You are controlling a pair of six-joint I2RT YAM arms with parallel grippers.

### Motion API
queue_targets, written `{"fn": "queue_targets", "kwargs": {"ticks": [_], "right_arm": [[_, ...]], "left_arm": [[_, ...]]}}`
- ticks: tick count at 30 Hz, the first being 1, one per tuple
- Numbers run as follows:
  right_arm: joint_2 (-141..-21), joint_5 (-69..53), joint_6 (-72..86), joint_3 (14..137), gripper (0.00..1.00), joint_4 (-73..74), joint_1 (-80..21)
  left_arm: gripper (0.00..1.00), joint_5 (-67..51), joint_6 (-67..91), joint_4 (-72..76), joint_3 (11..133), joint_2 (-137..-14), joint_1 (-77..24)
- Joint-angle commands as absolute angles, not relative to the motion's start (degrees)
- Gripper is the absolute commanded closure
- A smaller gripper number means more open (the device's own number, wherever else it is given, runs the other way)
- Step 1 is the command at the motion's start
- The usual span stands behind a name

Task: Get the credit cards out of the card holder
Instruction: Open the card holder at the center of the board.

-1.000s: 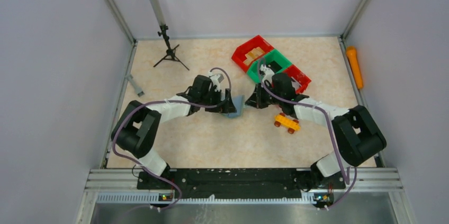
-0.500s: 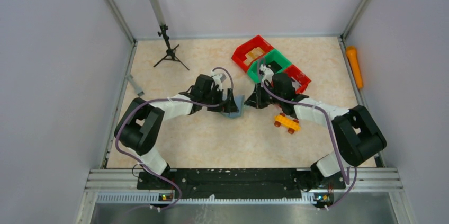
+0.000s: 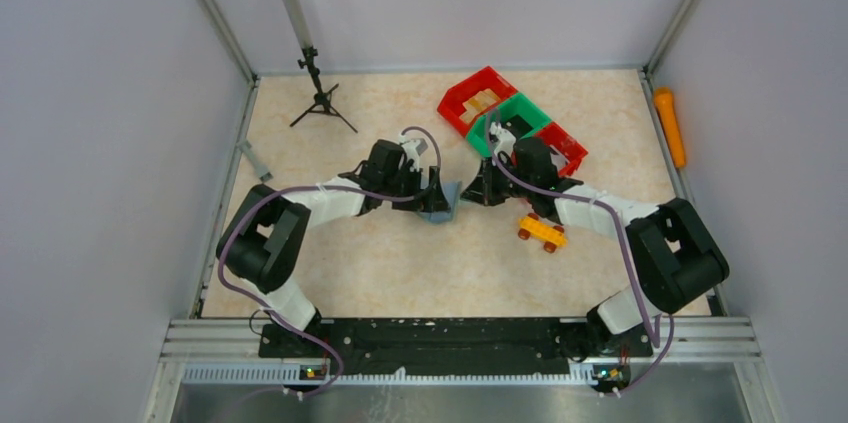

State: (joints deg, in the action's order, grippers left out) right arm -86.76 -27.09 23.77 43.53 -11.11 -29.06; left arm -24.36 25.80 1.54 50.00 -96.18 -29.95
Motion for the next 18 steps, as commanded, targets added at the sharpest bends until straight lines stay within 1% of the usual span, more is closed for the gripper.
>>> {"fn": "queue_targets", "kwargs": {"ticks": [1, 6, 10, 12, 15, 16, 18], "right_arm": [[-86.49, -27.99, 23.73, 44.32, 1.0, -13.84, -28.56], [-86.48, -27.97, 23.71, 44.3, 1.0, -13.75, -28.56], [-86.35, -27.61, 23.56, 44.3, 1.0, -13.54, -28.57], [-86.31, -27.47, 23.64, 44.3, 1.0, -13.54, -28.57], [-86.22, -27.26, 23.5, 44.3, 1.0, -13.4, -28.57], [-86.22, -27.17, 23.51, 44.3, 1.0, -13.36, -28.61], [-86.22, -27.01, 23.49, 44.3, 1.0, -13.21, -28.58]], "left_arm": [[0.11, -23.65, 25.62, 0.69, 52.71, -97.47, -30.06], [0.18, -23.57, 25.49, 0.27, 53.27, -98.28, -29.89], [0.31, -23.15, 25.81, -1.84, 53.37, -98.74, -29.13], [0.4, -23.2, 26.05, -1.78, 53.14, -98.7, -28.73], [0.49, -23.27, 26.4, -1.93, 53.04, -98.87, -28.19], [0.51, -23.38, 26.45, -1.92, 52.93, -98.88, -28.02], [0.52, -23.95, 26.62, -1.73, 52.75, -98.76, -27.71]]}}
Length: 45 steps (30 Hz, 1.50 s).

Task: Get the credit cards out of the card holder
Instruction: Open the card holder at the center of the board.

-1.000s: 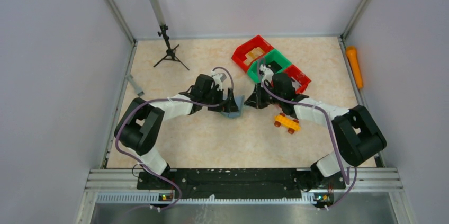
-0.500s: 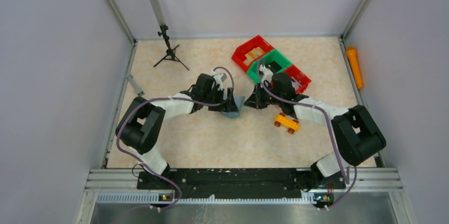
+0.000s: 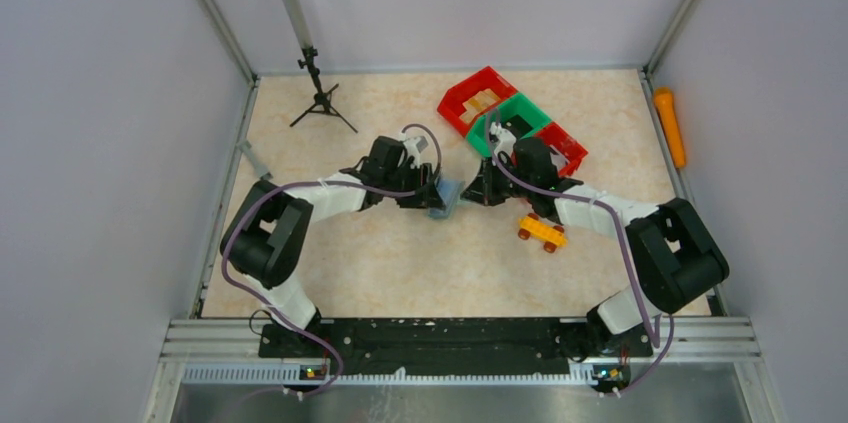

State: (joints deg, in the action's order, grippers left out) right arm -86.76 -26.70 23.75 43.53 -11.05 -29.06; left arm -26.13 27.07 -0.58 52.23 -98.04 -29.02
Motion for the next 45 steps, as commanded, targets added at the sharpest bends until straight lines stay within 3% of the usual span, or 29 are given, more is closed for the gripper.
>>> {"fn": "queue_targets", "kwargs": {"ticks": [1, 6, 15, 17, 20, 22, 29, 35, 45], "right_arm": [[-86.22, -26.99, 23.47, 44.34, 1.0, -13.19, -28.57], [-86.45, -26.48, 23.4, 44.64, 1.0, -12.54, -28.57], [-87.23, -25.06, 23.19, 45.35, 1.0, -10.81, -28.58], [-87.38, -25.13, 23.14, 45.43, 1.0, -10.79, -28.62], [-87.57, -25.5, 23.17, 45.52, 1.0, -10.8, -28.57], [-87.6, -25.74, 23.12, 45.53, 1.0, -10.9, -28.58], [-87.61, -26.25, 23.15, 45.44, 1.0, -11.15, -28.57], [-87.62, -26.54, 23.18, 45.44, 1.0, -11.34, -28.57], [-87.65, -26.81, 23.19, 45.35, 1.0, -11.51, -28.58]], "left_arm": [[0.54, -24.25, 26.63, -1.53, 52.63, -98.59, -27.55], [0.72, -25.54, 27.0, -0.5, 51.26, -97.41, -26.42], [0.77, -27.01, 28.01, -0.44, 50.99, -98.2, -24.95], [0.74, -27.57, 28.19, -0.44, 50.77, -98.21, -24.66], [0.53, -28.29, 28.47, 1.35, 50.58, -98.15, -24.44], [0.47, -28.21, 28.48, 1.23, 50.67, -98.41, -24.38], [0.46, -27.63, 28.52, 0.26, 51.42, -99.71, -24.18], [0.36, -33.52, 30.66, 3.17, 50.45, -100.87, -22.43], [0.36, -39.78, 34.84, 8.08, 48.53, -103.1, -19.47]]}}
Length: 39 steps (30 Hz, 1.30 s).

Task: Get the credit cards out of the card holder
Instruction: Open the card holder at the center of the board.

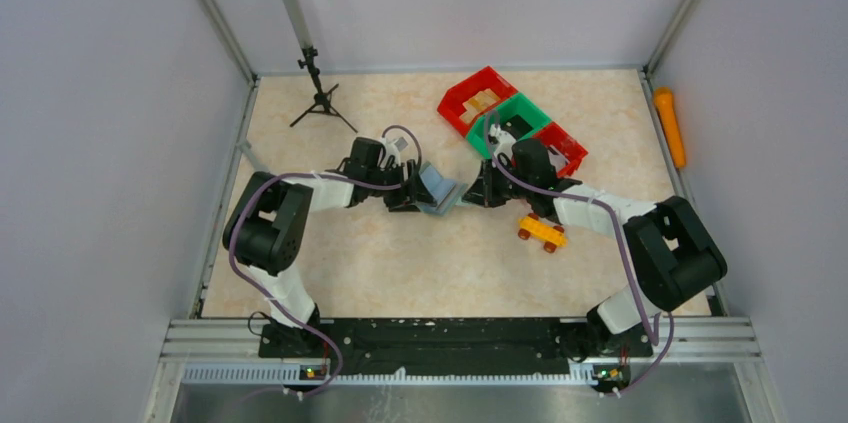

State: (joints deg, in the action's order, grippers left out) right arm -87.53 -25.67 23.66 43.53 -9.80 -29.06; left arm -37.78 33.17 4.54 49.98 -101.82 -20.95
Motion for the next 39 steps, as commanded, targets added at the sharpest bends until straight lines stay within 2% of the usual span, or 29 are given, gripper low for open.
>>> {"fn": "queue_targets", "kwargs": {"ticks": [1, 13, 15, 20, 28, 29, 32, 34, 37, 39], "right_arm": [[-87.71, -26.87, 23.2, 45.35, 1.0, -11.58, -28.57], [-88.13, -27.6, 23.32, 45.44, 1.0, -11.78, -28.6], [-88.15, -27.45, 23.37, 45.44, 1.0, -11.7, -28.58], [-88.45, -25.85, 23.33, 45.92, 1.0, -10.37, -28.6], [-90.99, -19.11, 22.92, 48.41, 1.0, -3.94, -28.56], [-91.5, -18.58, 22.95, 48.77, 0.93, -3.32, -28.56], [-92.18, -18.27, 23.98, 48.72, 0.56, -3.52, -28.62], [-92.48, -18.07, 24.92, 48.4, 0.39, -3.96, -28.59], [-93.6, -18.46, 26.66, 48.27, 0.24, -4.8, -28.62], [-94.92, -17.79, 27.55, 48.74, 0.18, -4.19, -28.52]], "left_arm": [[0.37, -40.28, 35.17, 8.44, 48.51, -103.36, -19.31], [0.42, -43.49, 37.47, 11.2, 48.1, -105.69, -18.12], [0.48, -43.21, 37.31, 10.97, 48.0, -105.72, -17.89], [0.71, -40.75, 36.29, 8.86, 48.57, -105.65, -17.67], [0.8, -38.83, 35.5, 8.03, 48.21, -104.35, -17.67], [0.82, -38.86, 35.57, 8.33, 48.07, -104.26, -17.61], [0.86, -39.61, 36.59, 10.33, 47.18, -104.07, -17.69], [0.88, -40.48, 38.45, 13.65, 45.81, -104.05, -17.69], [0.92, -42.85, 41.65, 19.22, 44.04, -104.94, -17.67], [0.95, -43.74, 43.25, 21.76, 43.44, -105.43, -17.69]]}}
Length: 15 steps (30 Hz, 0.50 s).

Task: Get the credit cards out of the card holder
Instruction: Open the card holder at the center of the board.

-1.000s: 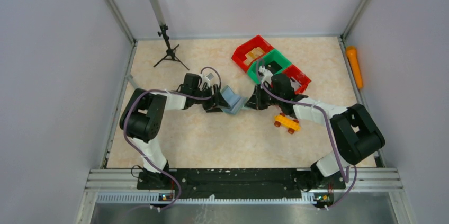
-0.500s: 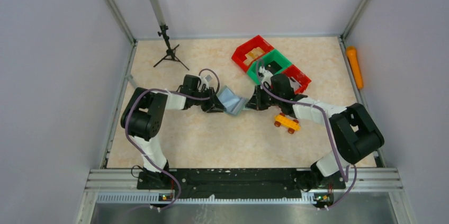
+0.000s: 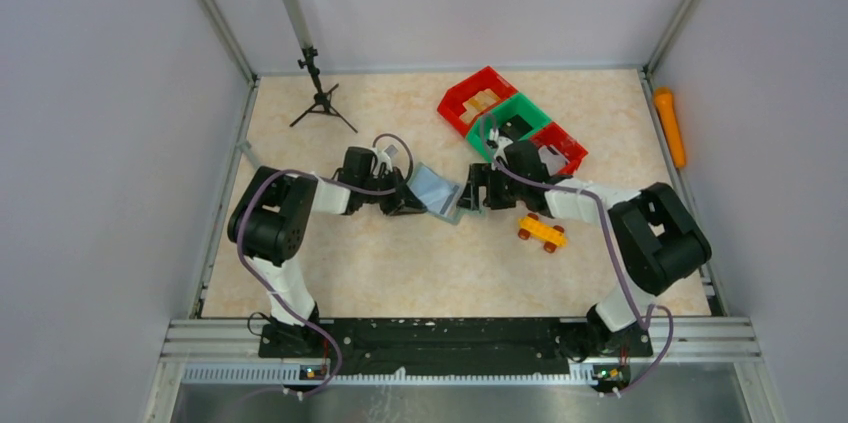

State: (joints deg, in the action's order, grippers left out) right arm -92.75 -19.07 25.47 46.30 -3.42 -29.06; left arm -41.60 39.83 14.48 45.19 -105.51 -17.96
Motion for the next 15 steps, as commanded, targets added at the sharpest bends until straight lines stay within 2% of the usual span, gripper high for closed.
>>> {"fn": "queue_targets", "kwargs": {"ticks": [1, 6, 15], "right_arm": [[-95.36, -17.35, 28.19, 48.77, 0.16, -4.1, -28.48], [-97.88, -17.12, 29.13, 49.61, 0.18, -3.73, -28.39], [-99.82, -16.74, 27.84, 51.55, 0.49, -0.44, -28.41]], "left_arm": [[0.96, -44.07, 43.86, 22.77, 43.26, -105.46, -17.67], [0.99, -44.61, 44.76, 24.51, 42.25, -104.52, -17.64], [0.99, -45.89, 46.51, 27.37, 41.41, -104.49, -17.67]]}}
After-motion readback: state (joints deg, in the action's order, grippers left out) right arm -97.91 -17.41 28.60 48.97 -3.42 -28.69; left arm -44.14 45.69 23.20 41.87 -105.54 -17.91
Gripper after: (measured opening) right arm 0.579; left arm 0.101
